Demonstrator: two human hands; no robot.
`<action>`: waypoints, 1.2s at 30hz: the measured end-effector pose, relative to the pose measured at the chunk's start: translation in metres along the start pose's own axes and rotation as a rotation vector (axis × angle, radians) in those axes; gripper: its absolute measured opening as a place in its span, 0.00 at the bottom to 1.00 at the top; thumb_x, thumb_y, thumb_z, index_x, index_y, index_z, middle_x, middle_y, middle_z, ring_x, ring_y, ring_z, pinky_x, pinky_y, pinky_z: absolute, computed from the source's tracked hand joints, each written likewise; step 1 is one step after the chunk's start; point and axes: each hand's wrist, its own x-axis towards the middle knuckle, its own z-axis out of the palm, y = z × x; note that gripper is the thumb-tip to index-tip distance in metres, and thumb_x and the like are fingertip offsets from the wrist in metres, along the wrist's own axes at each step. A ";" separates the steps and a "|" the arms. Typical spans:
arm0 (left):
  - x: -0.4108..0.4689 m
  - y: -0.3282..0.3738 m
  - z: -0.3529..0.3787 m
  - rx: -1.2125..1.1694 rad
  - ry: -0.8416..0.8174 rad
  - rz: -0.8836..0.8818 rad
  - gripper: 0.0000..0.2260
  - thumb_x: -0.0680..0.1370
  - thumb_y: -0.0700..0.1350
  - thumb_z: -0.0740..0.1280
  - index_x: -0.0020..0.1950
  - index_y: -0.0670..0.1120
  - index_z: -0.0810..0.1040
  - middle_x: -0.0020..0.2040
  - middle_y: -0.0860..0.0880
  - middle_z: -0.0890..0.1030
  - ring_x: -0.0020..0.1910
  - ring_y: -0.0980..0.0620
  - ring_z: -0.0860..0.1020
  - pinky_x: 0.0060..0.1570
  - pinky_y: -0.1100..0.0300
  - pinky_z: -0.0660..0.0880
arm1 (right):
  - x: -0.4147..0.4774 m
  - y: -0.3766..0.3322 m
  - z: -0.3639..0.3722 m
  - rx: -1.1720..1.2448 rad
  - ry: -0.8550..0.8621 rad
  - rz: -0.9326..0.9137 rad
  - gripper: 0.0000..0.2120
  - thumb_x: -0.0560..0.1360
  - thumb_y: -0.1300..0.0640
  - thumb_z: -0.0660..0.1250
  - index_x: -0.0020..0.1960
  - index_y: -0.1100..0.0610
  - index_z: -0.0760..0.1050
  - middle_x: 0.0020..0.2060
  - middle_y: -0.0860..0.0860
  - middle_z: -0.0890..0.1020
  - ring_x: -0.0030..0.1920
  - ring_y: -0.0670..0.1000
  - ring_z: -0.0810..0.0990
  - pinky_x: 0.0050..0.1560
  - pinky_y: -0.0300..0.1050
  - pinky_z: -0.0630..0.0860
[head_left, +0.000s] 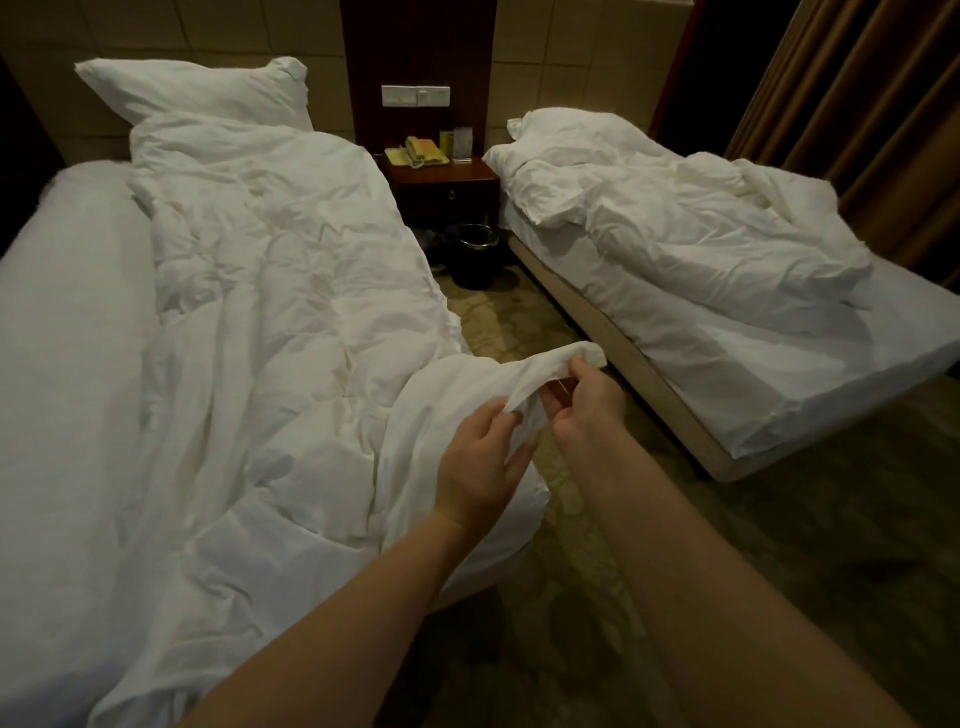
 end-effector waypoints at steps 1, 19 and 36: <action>0.005 0.005 0.005 0.025 -0.001 -0.021 0.15 0.76 0.50 0.67 0.59 0.44 0.78 0.59 0.46 0.78 0.56 0.49 0.76 0.54 0.57 0.76 | 0.002 0.000 -0.002 -0.015 -0.001 -0.004 0.15 0.80 0.58 0.62 0.64 0.64 0.69 0.44 0.55 0.77 0.39 0.52 0.77 0.45 0.46 0.77; 0.010 0.030 0.032 -0.026 -0.245 -0.008 0.08 0.80 0.43 0.63 0.45 0.41 0.78 0.45 0.47 0.78 0.38 0.56 0.72 0.38 0.65 0.66 | 0.043 -0.032 -0.072 -0.981 0.046 -0.242 0.13 0.77 0.54 0.67 0.55 0.64 0.77 0.50 0.59 0.81 0.36 0.49 0.78 0.28 0.36 0.71; 0.006 0.024 0.012 0.026 -0.236 0.103 0.06 0.78 0.41 0.64 0.47 0.41 0.79 0.46 0.45 0.78 0.37 0.49 0.77 0.33 0.61 0.71 | 0.036 -0.026 -0.070 -0.746 -0.020 -0.009 0.14 0.75 0.52 0.70 0.53 0.62 0.77 0.48 0.57 0.81 0.41 0.51 0.81 0.35 0.43 0.77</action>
